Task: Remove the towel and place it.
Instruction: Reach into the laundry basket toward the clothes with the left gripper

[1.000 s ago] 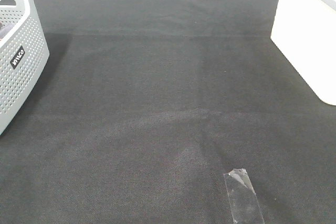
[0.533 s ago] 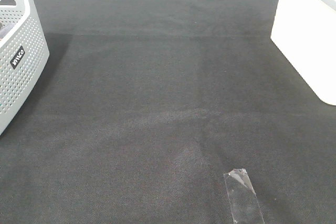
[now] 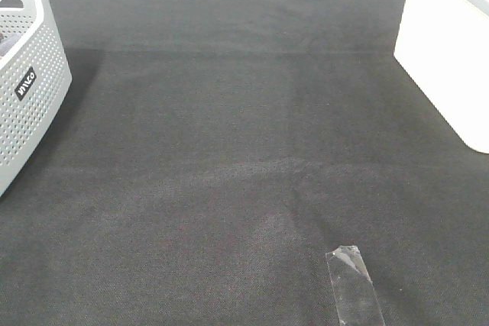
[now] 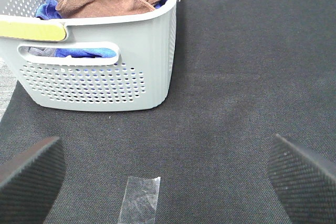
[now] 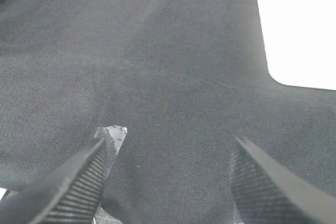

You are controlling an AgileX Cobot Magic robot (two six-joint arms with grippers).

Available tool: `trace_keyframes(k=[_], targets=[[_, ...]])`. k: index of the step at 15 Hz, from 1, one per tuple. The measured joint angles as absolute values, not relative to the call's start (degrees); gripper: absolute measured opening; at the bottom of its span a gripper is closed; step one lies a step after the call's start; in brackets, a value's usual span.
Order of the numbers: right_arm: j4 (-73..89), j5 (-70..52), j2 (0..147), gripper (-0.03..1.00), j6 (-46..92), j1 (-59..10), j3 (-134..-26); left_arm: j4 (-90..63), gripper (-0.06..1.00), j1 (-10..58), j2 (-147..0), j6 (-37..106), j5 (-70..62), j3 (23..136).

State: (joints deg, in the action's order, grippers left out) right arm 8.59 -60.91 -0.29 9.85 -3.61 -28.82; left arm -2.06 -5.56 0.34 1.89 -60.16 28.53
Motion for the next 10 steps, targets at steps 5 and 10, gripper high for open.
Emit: trace_keyframes(k=[5,10], targets=[[8.59,-60.91,-0.29,0.61,9.85,-3.61,-28.82,-2.12,0.99,-5.56,0.34,2.01,-60.16,28.53],[8.59,-60.91,-0.29,0.61,9.85,-3.61,-28.82,-2.12,0.99,-5.56,0.34,2.01,-60.16,28.53]])
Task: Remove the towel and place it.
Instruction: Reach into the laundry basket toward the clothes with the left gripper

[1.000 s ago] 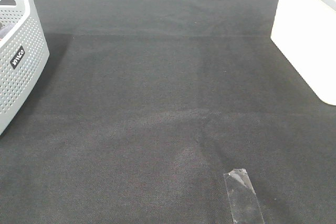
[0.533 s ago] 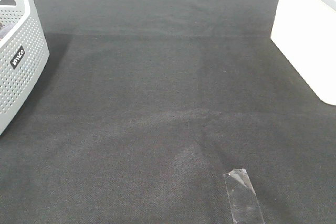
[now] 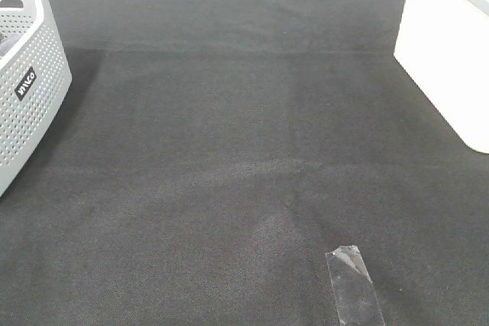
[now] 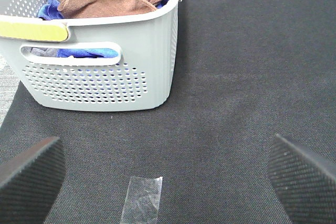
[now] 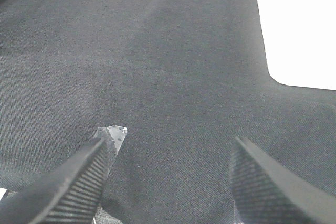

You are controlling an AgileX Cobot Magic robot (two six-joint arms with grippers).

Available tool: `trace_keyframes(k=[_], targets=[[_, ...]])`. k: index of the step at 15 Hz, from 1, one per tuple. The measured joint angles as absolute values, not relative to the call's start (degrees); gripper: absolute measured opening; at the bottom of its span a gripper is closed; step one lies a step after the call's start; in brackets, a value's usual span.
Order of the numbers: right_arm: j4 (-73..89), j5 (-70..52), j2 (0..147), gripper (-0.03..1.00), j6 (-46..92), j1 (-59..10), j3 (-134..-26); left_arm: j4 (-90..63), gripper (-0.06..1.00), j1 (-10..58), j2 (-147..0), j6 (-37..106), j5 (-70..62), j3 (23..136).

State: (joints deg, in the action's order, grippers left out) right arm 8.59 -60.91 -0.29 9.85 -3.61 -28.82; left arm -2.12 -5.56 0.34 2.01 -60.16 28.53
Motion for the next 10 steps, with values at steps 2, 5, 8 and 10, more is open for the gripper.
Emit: trace_keyframes(k=[2,5,8,10], targets=[[8.59,-60.91,-0.29,0.61,9.85,-3.61,-28.82,-2.12,0.99,-5.56,0.34,2.01,-60.16,28.53],[8.59,-60.91,-0.29,0.61,9.85,-3.61,-28.82,-2.29,0.99,-5.56,0.34,2.01,-60.16,28.53],[8.59,-60.91,-0.29,0.61,9.85,-3.61,-28.82,-2.46,0.99,-5.56,0.34,2.01,-60.16,28.53],[8.59,-60.91,-0.29,0.61,9.85,-3.61,-28.82,-2.46,0.99,-5.56,0.34,2.01,-60.16,28.53]])
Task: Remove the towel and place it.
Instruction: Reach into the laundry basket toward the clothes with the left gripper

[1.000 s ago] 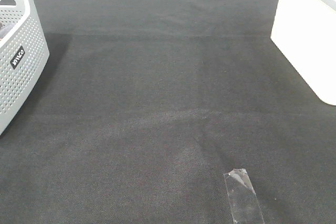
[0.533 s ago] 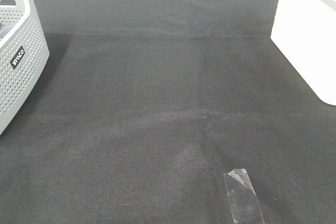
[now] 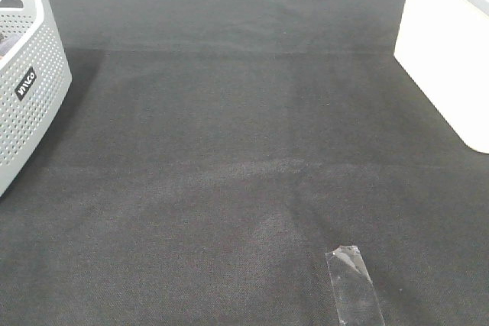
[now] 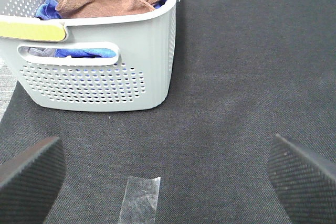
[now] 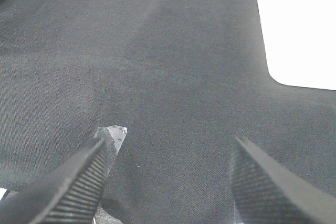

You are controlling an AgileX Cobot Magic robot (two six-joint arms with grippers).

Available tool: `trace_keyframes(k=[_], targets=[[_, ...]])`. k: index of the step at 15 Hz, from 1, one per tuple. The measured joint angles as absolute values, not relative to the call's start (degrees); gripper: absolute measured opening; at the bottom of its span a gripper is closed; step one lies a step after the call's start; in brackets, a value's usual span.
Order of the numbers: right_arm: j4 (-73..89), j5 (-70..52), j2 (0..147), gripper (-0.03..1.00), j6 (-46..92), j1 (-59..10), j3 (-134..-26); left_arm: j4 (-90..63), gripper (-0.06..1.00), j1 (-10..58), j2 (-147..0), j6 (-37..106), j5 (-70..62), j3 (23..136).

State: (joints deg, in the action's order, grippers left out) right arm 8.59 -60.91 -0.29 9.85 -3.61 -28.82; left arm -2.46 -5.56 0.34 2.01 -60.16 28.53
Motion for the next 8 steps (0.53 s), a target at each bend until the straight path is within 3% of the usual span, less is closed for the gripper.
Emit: trace_keyframes(k=[8], targets=[[8.59,-60.91,-0.29,0.61,9.85,-3.61,-28.82,-2.52,0.99,-5.56,0.34,2.01,-60.16,28.53]])
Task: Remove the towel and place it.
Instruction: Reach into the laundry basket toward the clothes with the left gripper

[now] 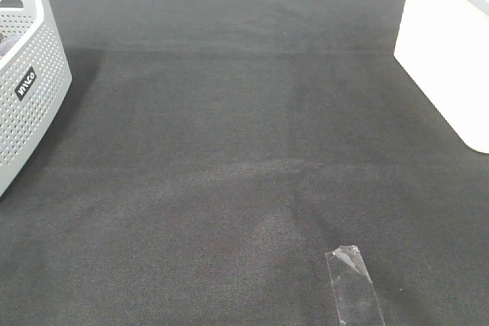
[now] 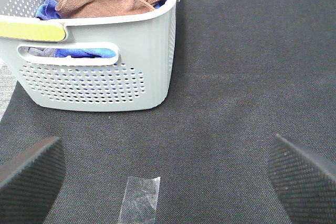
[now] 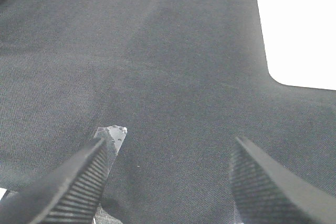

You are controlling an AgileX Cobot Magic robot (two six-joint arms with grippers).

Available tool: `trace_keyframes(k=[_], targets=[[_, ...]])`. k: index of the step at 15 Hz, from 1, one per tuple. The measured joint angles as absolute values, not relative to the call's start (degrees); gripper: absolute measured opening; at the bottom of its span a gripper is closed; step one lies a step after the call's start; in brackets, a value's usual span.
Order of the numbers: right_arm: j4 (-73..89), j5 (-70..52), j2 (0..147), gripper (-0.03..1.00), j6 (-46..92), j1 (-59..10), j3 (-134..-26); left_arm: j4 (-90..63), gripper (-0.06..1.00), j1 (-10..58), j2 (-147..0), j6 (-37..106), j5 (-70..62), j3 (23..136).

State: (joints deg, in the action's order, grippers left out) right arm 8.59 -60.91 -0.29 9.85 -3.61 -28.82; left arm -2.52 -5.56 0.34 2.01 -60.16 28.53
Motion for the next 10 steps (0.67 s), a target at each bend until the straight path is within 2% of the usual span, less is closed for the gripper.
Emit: trace_keyframes(k=[8,10], targets=[[8.59,-60.91,-0.29,0.61,9.85,-3.61,-28.82,-2.52,0.99,-5.56,0.34,2.23,-60.16,28.53],[8.59,-60.91,-0.29,0.61,9.85,-3.61,-28.82,-2.52,0.99,-5.56,0.0,6.13,-60.28,28.65]])
